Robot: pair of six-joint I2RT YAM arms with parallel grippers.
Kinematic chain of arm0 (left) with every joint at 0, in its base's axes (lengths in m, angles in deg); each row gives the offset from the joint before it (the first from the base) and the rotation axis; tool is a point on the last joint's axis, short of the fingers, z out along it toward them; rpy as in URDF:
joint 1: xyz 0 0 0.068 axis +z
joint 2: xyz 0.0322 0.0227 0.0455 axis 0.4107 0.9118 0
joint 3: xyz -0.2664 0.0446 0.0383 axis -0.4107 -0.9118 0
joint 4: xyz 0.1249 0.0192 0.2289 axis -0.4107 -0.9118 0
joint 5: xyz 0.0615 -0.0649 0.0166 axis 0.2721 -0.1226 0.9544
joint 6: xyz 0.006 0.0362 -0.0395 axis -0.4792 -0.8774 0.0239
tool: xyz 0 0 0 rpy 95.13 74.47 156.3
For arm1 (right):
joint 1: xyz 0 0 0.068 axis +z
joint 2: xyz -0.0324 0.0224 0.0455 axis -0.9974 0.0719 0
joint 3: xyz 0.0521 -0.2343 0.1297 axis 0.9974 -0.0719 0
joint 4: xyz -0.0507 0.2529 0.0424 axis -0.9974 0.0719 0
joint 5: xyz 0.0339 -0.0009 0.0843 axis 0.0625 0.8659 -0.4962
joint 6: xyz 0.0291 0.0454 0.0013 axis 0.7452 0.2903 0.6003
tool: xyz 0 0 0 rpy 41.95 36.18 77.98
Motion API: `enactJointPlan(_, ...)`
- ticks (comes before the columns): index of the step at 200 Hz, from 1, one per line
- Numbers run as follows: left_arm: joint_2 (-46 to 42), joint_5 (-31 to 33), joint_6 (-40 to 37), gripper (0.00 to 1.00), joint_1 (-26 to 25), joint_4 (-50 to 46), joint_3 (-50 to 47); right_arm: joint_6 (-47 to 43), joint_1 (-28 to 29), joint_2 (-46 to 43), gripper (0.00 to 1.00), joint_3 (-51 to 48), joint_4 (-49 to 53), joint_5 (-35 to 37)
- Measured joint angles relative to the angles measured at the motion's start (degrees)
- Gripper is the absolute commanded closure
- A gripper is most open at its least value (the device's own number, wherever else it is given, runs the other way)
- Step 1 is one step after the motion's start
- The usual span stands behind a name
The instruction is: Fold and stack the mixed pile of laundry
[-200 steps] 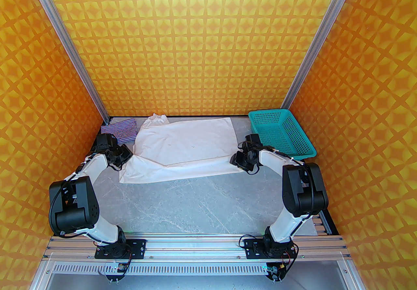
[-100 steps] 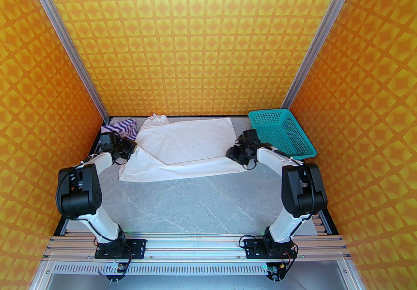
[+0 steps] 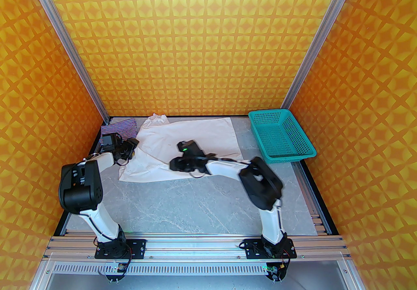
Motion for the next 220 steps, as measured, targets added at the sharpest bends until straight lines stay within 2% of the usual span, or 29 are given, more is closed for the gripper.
enactJointPlan(28, -6.8, 2.9, -6.1, 0.38, 0.0, -4.7, -0.5, 6.2, 0.3, 4.2, 0.53, 1.2, -4.5, -0.5)
enactJointPlan(64, -12.9, 4.8, -10.3, 0.43, 0.0, -6.9, -7.0, 14.6, 0.9, 7.7, 0.53, 2.9, -9.2, -0.4)
enactJointPlan(114, -10.7, 5.7, -11.7, 0.47, 0.3, -8.2, -14.5, 25.2, 2.1, 12.6, 0.53, 6.8, -16.1, 0.2)
enactJointPlan(184, -8.3, 5.8, -12.7, 0.48, 1.9, -6.8, -16.2, 37.7, 1.9, 15.2, 0.63, 8.7, -24.0, 6.5)
enactJointPlan(220, -8.3, 5.7, -13.3, 0.48, 2.9, -6.1, -16.5, 44.0, 0.7, 16.1, 0.61, 8.6, -28.7, 10.1)
